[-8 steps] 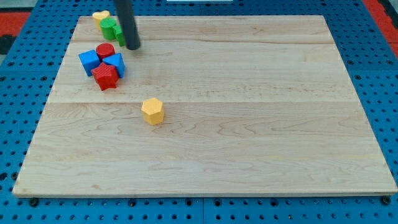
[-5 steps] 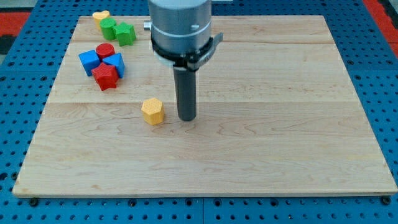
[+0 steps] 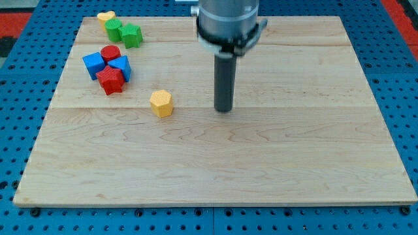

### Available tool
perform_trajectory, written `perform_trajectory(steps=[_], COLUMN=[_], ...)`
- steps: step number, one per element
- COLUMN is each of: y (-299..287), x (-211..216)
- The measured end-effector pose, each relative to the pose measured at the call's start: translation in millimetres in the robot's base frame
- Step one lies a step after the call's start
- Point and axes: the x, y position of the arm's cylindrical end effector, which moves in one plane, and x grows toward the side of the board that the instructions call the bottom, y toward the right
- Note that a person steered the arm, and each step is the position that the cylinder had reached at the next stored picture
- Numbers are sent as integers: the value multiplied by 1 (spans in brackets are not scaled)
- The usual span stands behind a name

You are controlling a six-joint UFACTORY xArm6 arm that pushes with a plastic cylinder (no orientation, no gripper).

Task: Drag the yellow hexagon to the right of the green star

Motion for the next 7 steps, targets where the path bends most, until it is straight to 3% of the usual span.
perform_trajectory(steps=[1,2,3,4,5,6,7], y=[-89,-103,-100,-76,-33,-5,-46], x=[23,-41,-93,-111,-92,-114,-144])
